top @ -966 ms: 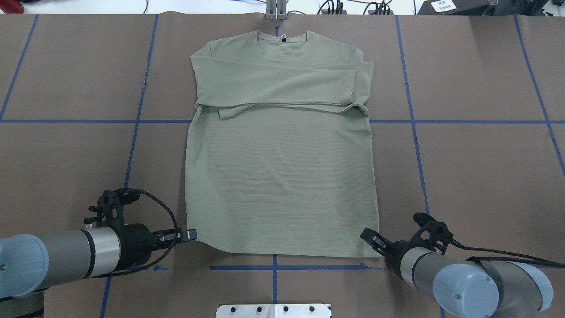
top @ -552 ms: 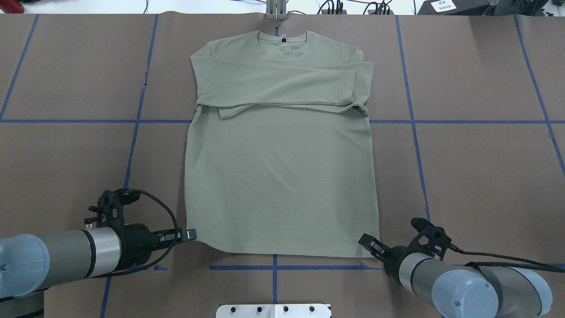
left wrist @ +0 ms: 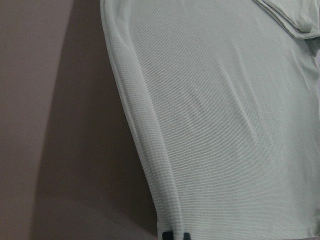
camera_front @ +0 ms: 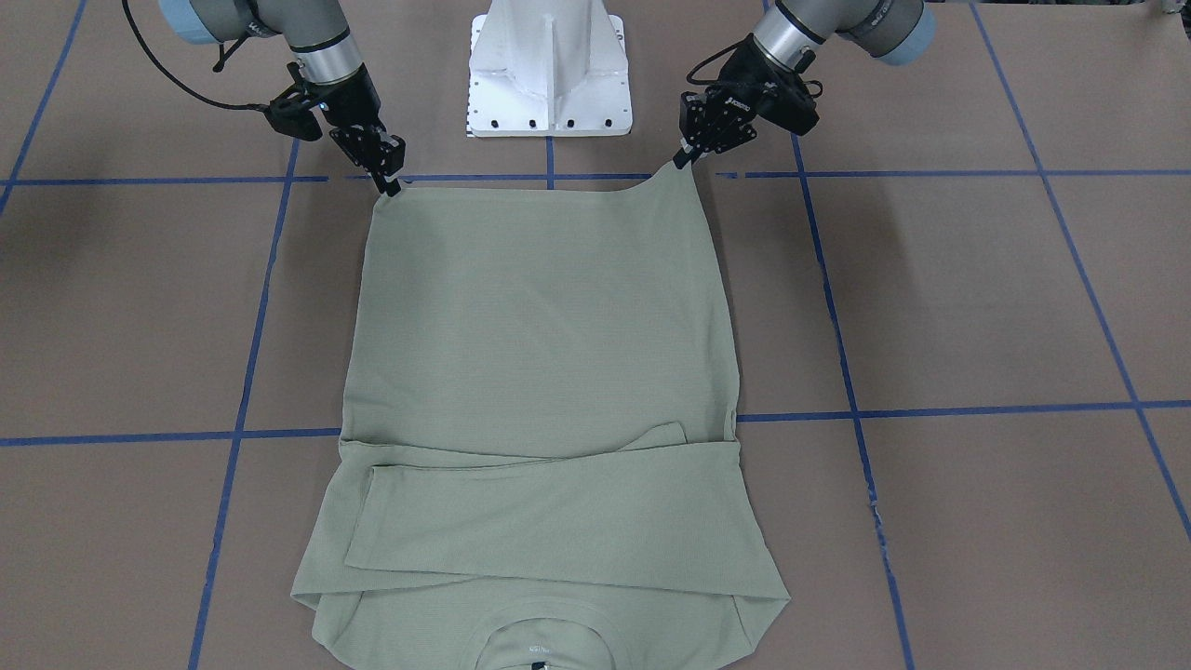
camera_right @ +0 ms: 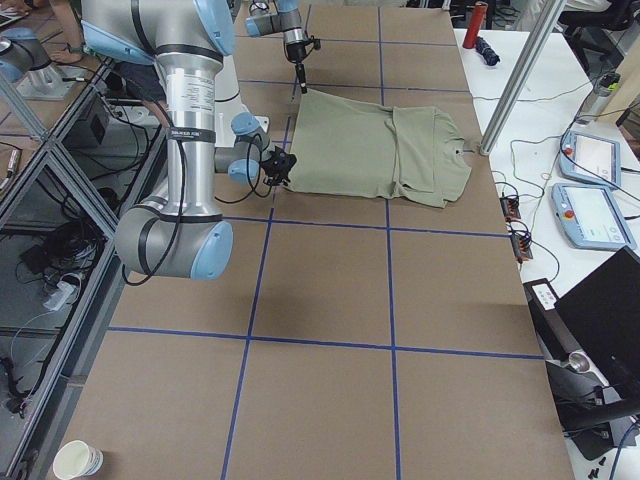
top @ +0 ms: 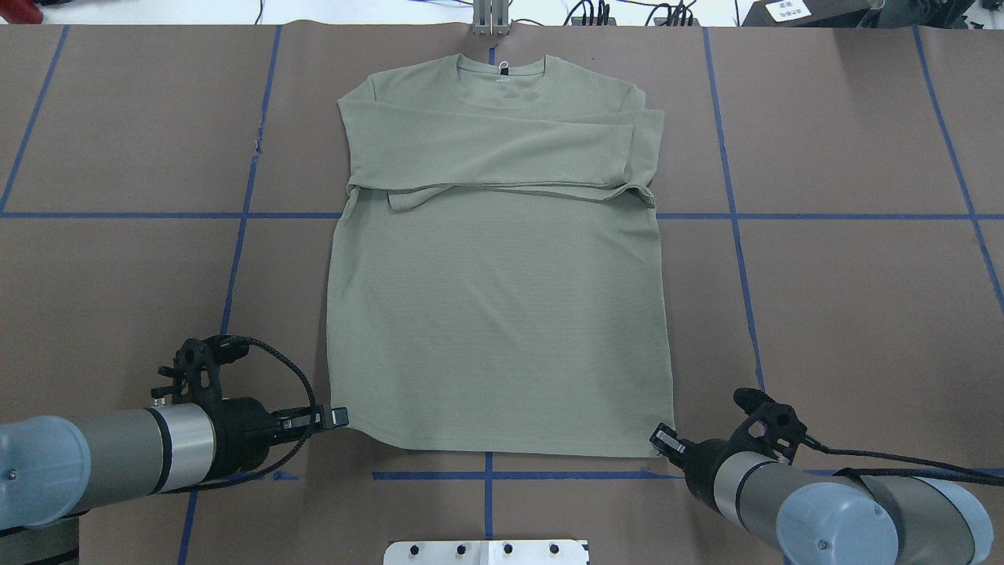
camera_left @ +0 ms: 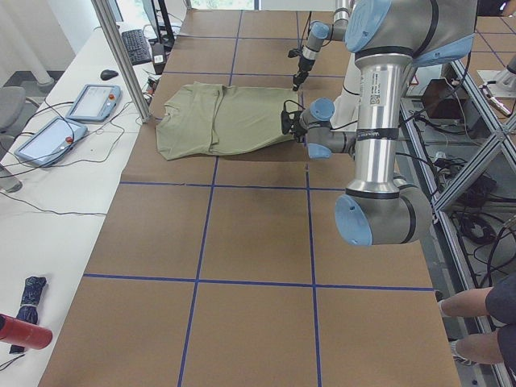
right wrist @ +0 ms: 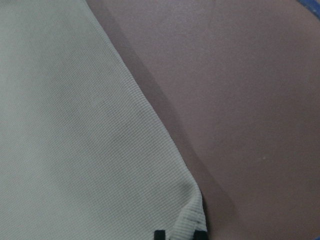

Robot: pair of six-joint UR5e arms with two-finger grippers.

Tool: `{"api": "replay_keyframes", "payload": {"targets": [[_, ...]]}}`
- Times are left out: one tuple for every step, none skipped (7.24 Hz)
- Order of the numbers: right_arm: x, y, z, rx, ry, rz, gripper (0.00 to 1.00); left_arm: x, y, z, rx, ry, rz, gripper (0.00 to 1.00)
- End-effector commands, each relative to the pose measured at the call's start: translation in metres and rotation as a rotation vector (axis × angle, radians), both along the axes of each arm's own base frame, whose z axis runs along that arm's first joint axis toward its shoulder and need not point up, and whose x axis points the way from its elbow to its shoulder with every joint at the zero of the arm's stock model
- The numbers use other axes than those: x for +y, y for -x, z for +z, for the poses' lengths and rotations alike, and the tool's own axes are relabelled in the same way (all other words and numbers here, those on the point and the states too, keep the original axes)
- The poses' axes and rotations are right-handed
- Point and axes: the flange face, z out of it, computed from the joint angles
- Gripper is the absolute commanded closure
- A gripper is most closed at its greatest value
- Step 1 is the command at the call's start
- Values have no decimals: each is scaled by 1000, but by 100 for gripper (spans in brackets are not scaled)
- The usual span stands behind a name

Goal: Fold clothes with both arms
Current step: 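Lift the hem with both grippers and carry it toward the collar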

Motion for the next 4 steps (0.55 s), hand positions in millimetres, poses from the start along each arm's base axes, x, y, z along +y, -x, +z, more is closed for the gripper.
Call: {"api": "replay_keyframes", "payload": {"targets": [[0, -4, 3, 9, -1, -2, 100, 0, 0, -1, 2, 0, 1, 100], [0, -7, 0, 15, -4, -6, 100, 1, 2, -4, 8, -1, 2, 100], [2, -22, -25, 45, -2, -16, 100, 2, 7, -12, 20, -4, 9, 100], [6, -47, -57, 87, -29, -80, 100, 9, 20, -25, 37, 1, 61, 100]]}}
